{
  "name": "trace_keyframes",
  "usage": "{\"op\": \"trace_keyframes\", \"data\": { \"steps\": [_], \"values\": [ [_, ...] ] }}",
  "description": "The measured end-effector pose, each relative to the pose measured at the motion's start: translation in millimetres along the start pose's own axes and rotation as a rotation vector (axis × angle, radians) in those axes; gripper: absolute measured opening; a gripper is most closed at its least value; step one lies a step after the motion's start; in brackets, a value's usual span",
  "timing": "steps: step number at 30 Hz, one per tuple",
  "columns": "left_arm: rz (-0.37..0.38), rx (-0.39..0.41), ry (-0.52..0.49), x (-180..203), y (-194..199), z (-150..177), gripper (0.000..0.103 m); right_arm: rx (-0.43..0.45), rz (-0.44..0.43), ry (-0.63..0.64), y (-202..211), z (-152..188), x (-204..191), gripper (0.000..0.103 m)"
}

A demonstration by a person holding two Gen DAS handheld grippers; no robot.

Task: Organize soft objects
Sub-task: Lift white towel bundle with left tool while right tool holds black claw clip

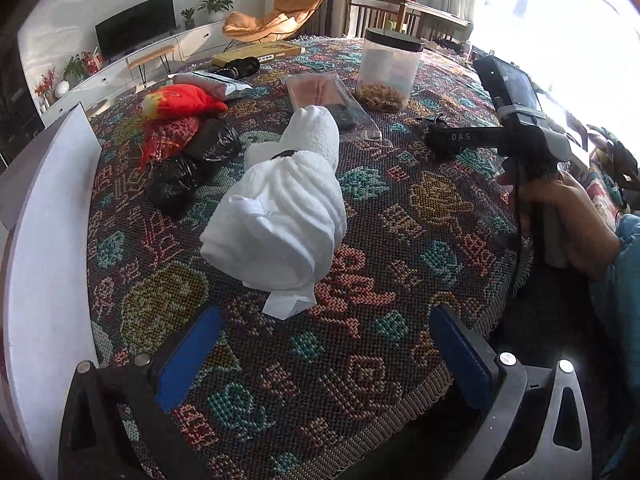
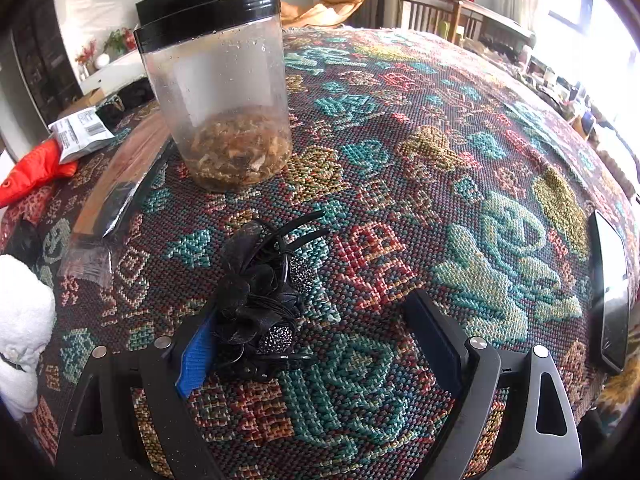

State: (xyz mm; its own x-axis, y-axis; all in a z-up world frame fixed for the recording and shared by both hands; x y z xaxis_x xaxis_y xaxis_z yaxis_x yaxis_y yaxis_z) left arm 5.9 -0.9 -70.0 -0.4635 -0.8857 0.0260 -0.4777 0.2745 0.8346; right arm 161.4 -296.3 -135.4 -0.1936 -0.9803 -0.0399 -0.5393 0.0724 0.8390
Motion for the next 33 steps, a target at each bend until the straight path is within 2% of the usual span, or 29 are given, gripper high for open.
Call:
{"op": "trace_keyframes", "data": {
  "steps": [3, 6, 8, 10, 12, 14, 16, 19, 21, 23, 25, 26, 27, 28, 30, 31, 33],
  "values": [
    [-0.019, 0.077, -0.02, -1, 20, -24, 0.103, 0.0, 0.0, 0.0, 0, 0, 1, 0.09],
    [-0.051, 0.112, -0.046, -5, 5, -61, 0.103, 0.0, 0.0, 0.0, 0, 0, 0, 0.09],
    [-0.093, 0.09, -0.07, -10, -22, -78, 0.103, 0.0, -0.001, 0.0, 0, 0, 0, 0.09],
    [-0.15, 0.026, -0.074, -23, -55, -84, 0.103, 0.0, -0.004, -0.002, 0, 0, 1, 0.09],
    [-0.171, -0.053, -0.044, -38, -87, -82, 0.103, 0.0, -0.004, -0.002, 0, 0, 0, 0.09],
    [-0.107, -0.093, 0.026, -50, -101, -77, 0.103, 0.0, -0.004, -0.001, 0, 0, 1, 0.09],
    [-0.076, -0.081, 0.069, -54, -98, -73, 0.103, 0.0, -0.004, -0.001, 0, 0, 1, 0.09],
    [-0.063, -0.041, 0.057, -49, -91, -69, 0.103, 0.0, -0.001, 0.0, -1, 1, 1, 0.09],
    [-0.03, -0.039, 0.042, -42, -92, -69, 0.103, 0.0, -0.002, 0.0, -1, 1, 1, 0.09],
    [-0.035, -0.045, 0.014, -31, -96, -68, 0.101, 0.0, -0.004, -0.001, -1, 1, 1, 0.09],
    [-0.068, -0.053, -0.005, -23, -99, -66, 0.088, 0.004, -0.022, -0.013, 0, 1, 2, 0.09],
    [-0.078, -0.064, 0.007, -23, -102, -64, 0.07, 0.007, -0.049, -0.029, 2, 1, 3, 0.09],
    [-0.073, -0.074, 0.038, -25, -103, -62, 0.06, 0.01, -0.094, -0.054, 4, 0, 7, 0.09],
    [-0.068, -0.055, 0.073, -27, -100, -61, 0.06, 0.007, -0.152, -0.082, 6, 0, 13, 0.09],
    [-0.046, -0.036, 0.142, -34, -92, -56, 0.049, -0.02, -0.317, -0.149, 12, -3, 30, 0.09],
    [-0.039, -0.022, 0.172, -36, -87, -53, 0.049, -0.025, -0.376, -0.187, 16, -4, 41, 0.089],
    [-0.028, 0.002, 0.221, -40, -78, -45, 0.047, -0.015, -0.411, -0.283, 25, -8, 68, 0.089]
  ]
}}
Point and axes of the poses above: each gripper's, at about its wrist camera, not at the fingertips, and y roughly against the way its jaws point, x to its right, z to its underside, the point moved 2 cm from there along -y, roughly the way its jaws point, and after that the axes turned 2 degrees about -z, right-handed, at the moved point
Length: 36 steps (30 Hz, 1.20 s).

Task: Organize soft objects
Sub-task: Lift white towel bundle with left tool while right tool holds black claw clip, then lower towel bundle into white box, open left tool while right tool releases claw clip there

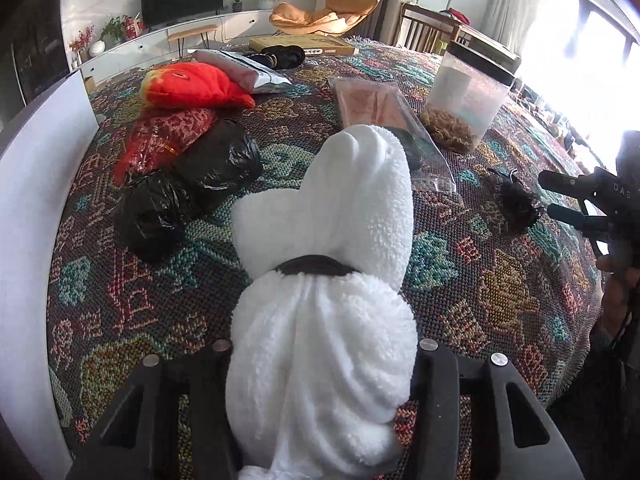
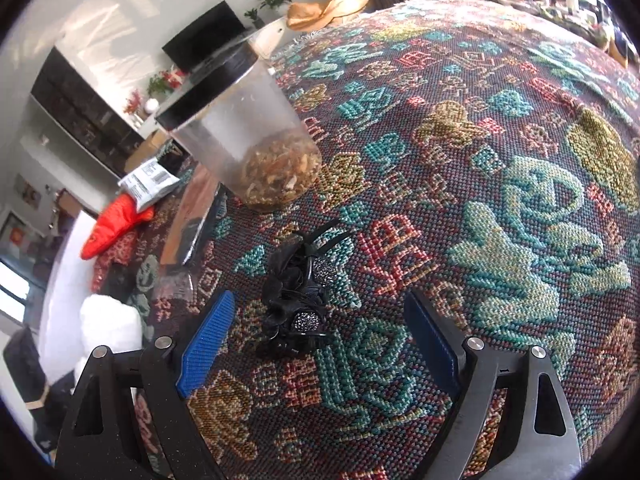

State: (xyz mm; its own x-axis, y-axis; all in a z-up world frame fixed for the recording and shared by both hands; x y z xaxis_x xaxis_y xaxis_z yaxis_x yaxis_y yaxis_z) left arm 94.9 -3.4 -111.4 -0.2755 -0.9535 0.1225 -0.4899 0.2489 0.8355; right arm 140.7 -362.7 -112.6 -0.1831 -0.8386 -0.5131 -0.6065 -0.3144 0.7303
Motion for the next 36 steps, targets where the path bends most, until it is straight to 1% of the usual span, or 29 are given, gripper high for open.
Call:
{"op": "trace_keyframes", "data": {
  "steps": [2, 3, 4, 6, 7, 8, 10, 11, 12, 13, 15, 17, 19, 21, 22, 24, 27, 29, 31, 32, 33, 34, 35, 36],
  "values": [
    [0.007, 0.014, 0.037, -5, 7, 7, 0.047, 0.002, -0.011, -0.088, 12, -11, 16, 0.089],
    [0.008, 0.021, 0.05, -7, 10, 10, 0.047, -0.007, -0.001, -0.108, 14, -16, 17, 0.089],
    [0.008, 0.028, 0.061, -9, 13, 12, 0.047, -0.021, 0.019, -0.101, 14, -18, 13, 0.09],
    [-0.004, 0.043, 0.074, -12, 19, 16, 0.047, -0.087, 0.061, -0.041, 6, -18, -10, 0.09],
    [-0.009, 0.048, 0.077, -13, 21, 17, 0.047, -0.119, 0.053, 0.001, -2, -15, -26, 0.09],
    [-0.009, 0.051, 0.082, -14, 24, 17, 0.047, -0.149, 0.071, 0.067, -12, -11, -45, 0.089],
    [-0.007, 0.058, 0.093, -16, 30, 19, 0.047, -0.214, 0.204, 0.246, -38, 1, -75, 0.086],
    [-0.006, 0.062, 0.101, -18, 34, 20, 0.047, -0.222, 0.254, 0.304, -48, 7, -84, 0.085],
    [-0.001, 0.068, 0.112, -21, 41, 21, 0.047, -0.229, 0.292, 0.335, -53, 12, -86, 0.077],
    [0.008, 0.078, 0.125, -24, 49, 21, 0.047, -0.241, 0.316, 0.334, -57, 15, -84, 0.036],
    [0.027, 0.104, 0.153, -32, 68, 20, 0.047, -0.213, 0.306, 0.295, -52, 16, -81, 0.035],
    [0.043, 0.138, 0.185, -45, 92, 19, 0.047, -0.177, 0.29, 0.285, -37, 17, -79, 0.034],
    [0.058, 0.179, 0.218, -63, 119, 17, 0.047, -0.145, 0.233, 0.296, -17, 21, -91, 0.034],
    [0.027, 0.227, 0.248, -88, 149, 16, 0.047, -0.131, 0.136, 0.333, 3, 26, -123, 0.034],
    [-0.006, 0.248, 0.263, -103, 164, 16, 0.047, -0.128, 0.081, 0.358, 11, 30, -144, 0.034],
    [-0.089, 0.28, 0.302, -137, 190, 21, 0.047, -0.132, -0.061, 0.41, 26, 38, -199, 0.034],
    [-0.249, 0.3, 0.367, -190, 222, 38, 0.048, -0.174, -0.286, 0.489, 40, 67, -289, 0.034],
    [-0.342, 0.291, 0.412, -224, 234, 53, 0.048, -0.207, -0.393, 0.566, 43, 94, -347, 0.034],
    [-0.413, 0.274, 0.446, -250, 242, 68, 0.049, -0.256, -0.479, 0.63, 36, 123, -400, 0.034],
    [-0.45, 0.258, 0.462, -261, 241, 73, 0.055, -0.279, -0.514, 0.661, 30, 138, -423, 0.036],
    [-0.477, 0.232, 0.475, -272, 238, 78, 0.072, -0.304, -0.552, 0.684, 21, 151, -443, 0.039],
    [-0.501, 0.205, 0.488, -281, 233, 84, 0.083, -0.34, -0.585, 0.701, 12, 165, -458, 0.044],
    [-0.527, 0.191, 0.501, -288, 229, 88, 0.097, -0.381, -0.595, 0.708, 3, 175, -467, 0.065],
    [-0.555, 0.19, 0.51, -293, 227, 92, 0.098, -0.413, -0.594, 0.702, -5, 183, -472, 0.071]
  ]
}}
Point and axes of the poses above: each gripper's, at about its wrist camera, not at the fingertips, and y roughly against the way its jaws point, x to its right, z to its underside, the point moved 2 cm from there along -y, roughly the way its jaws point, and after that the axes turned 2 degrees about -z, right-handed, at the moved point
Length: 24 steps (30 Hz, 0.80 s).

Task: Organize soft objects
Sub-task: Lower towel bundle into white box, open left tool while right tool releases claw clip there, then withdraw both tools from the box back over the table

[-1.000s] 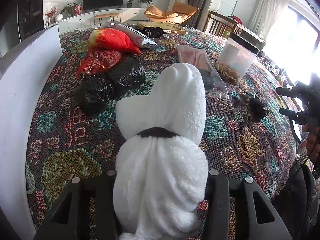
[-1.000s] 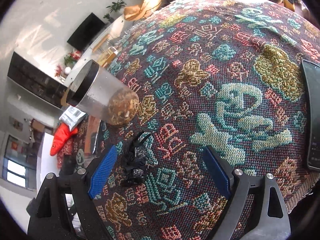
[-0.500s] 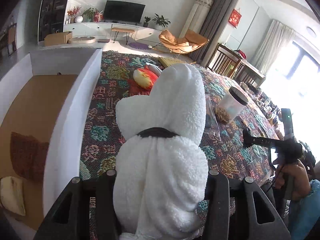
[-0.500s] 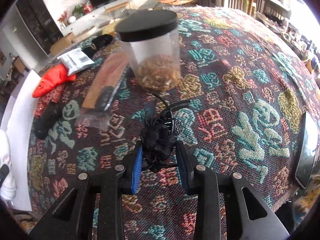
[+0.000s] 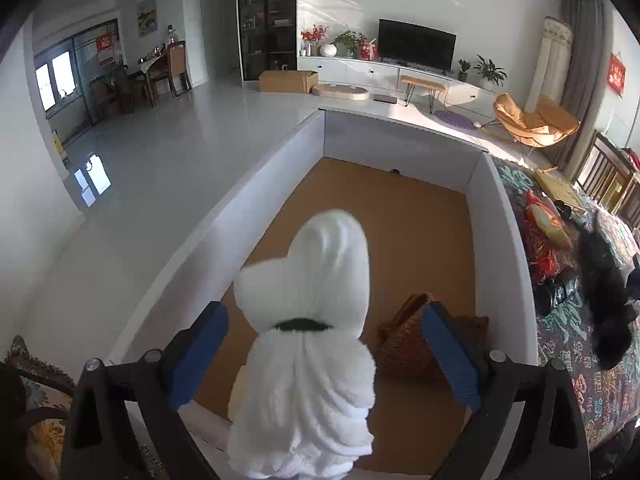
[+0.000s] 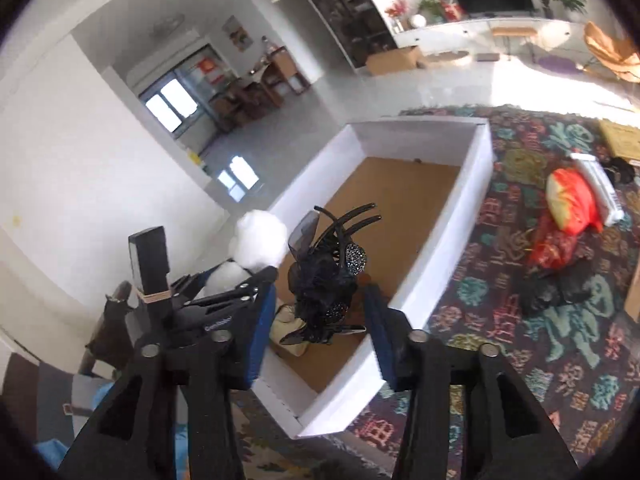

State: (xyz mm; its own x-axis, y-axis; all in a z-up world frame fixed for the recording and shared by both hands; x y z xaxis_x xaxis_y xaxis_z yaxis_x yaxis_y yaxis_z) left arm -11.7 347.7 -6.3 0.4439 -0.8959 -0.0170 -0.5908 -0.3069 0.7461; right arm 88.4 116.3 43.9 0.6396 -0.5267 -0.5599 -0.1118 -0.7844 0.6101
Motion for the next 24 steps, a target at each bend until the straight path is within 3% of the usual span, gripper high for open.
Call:
{"op": "trace_keyframes", "data": {
  "steps": [3, 5, 10, 17, 20, 24],
  "values": [
    [-0.031, 0.002, 0.036, -8, -6, 4, 0.098, -0.009, -0.017, -0.021, -3, 11, 8, 0.07],
    [0.003, 0.016, 0.069, -4, -5, 7, 0.098, 0.017, 0.06, -0.008, 10, 20, 25, 0.07],
    [0.206, 0.02, 0.03, 60, 15, 14, 0.098, 0.075, 0.387, -0.061, 49, 64, 112, 0.073],
    [0.485, -0.026, -0.266, 225, 46, 58, 0.1, 0.124, 0.853, -0.216, 117, 139, 236, 0.073],
    [0.495, -0.091, -0.343, 281, 25, 88, 0.1, 0.149, 0.971, -0.272, 142, 158, 266, 0.073],
    [0.432, -0.164, -0.384, 327, -23, 116, 0.1, 0.168, 0.995, -0.337, 159, 173, 288, 0.073]
  ]
}}
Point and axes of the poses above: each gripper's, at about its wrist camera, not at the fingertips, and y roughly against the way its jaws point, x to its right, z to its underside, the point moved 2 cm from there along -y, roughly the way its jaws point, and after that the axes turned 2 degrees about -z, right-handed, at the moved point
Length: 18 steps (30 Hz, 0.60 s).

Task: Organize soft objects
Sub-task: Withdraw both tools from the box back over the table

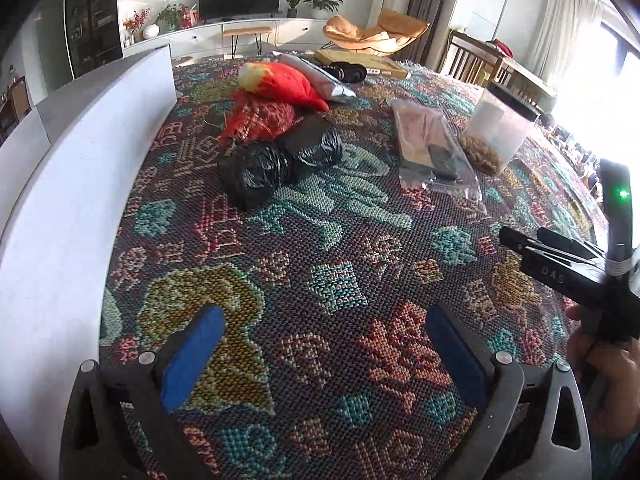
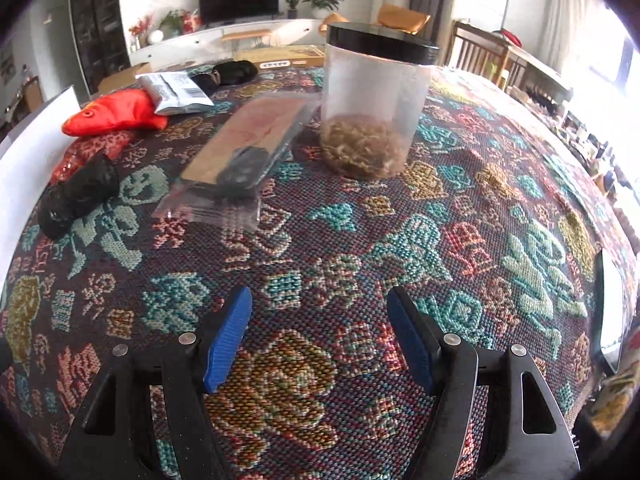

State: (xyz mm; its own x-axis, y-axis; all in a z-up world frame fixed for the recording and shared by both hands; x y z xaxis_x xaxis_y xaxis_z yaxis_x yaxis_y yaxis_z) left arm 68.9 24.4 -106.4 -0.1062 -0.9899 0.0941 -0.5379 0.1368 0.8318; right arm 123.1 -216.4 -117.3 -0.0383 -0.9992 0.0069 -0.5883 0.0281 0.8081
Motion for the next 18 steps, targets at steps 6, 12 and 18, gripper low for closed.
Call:
{"op": "trace_keyframes", "data": {
  "steps": [6, 12, 18],
  "values": [
    [-0.115, 0.005, -0.054, 13, -49, -19, 0.103, 0.003, -0.002, -0.034, -6, 2, 6, 0.073],
    [-0.11, 0.026, -0.041, 9, -51, -24, 0.103, -0.009, 0.007, -0.061, -14, 5, 9, 0.079],
    [-0.117, 0.031, -0.035, 8, -51, -23, 0.103, 0.002, 0.012, -0.065, -14, 6, 8, 0.082]
  ]
}}
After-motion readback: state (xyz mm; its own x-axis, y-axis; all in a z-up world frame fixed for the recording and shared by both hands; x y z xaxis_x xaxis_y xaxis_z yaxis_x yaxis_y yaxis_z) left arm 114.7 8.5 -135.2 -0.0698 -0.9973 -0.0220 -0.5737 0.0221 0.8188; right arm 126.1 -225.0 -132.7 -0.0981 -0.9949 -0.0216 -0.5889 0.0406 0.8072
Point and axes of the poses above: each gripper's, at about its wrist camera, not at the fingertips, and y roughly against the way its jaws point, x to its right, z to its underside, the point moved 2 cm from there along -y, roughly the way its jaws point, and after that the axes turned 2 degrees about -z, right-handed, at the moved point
